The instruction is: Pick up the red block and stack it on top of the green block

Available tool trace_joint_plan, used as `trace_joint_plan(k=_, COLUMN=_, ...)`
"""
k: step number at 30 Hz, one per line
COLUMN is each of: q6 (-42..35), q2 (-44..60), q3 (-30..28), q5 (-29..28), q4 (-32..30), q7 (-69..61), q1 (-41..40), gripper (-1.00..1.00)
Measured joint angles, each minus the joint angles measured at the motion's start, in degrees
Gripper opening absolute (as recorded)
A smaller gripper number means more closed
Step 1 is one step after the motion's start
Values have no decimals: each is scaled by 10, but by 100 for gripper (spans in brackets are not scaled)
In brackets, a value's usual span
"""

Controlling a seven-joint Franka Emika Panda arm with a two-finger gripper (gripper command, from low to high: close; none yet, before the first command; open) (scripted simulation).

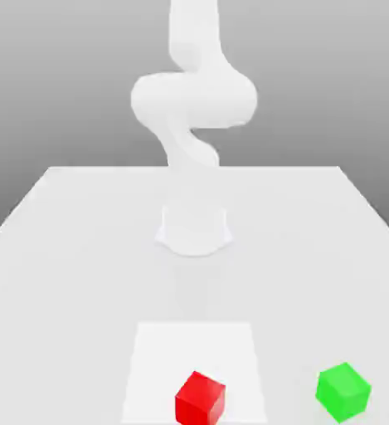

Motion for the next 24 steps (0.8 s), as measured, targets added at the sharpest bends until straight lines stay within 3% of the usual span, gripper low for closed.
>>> trace_joint_plan(k=9, q6=60, q2=192, q3=-87, q5=66, q4=-23, q7=-228, q1=96, gripper=0)
trace_joint_plan(k=16, q6=106, q2=338, q3=-112, q5=114, q4=-40, q7=-400, q1=128, gripper=0)
trace_joint_plan(k=24, q6=167, q2=491, q3=-111, q5=98, q4=-62, q7=-546, q1=132, gripper=0)
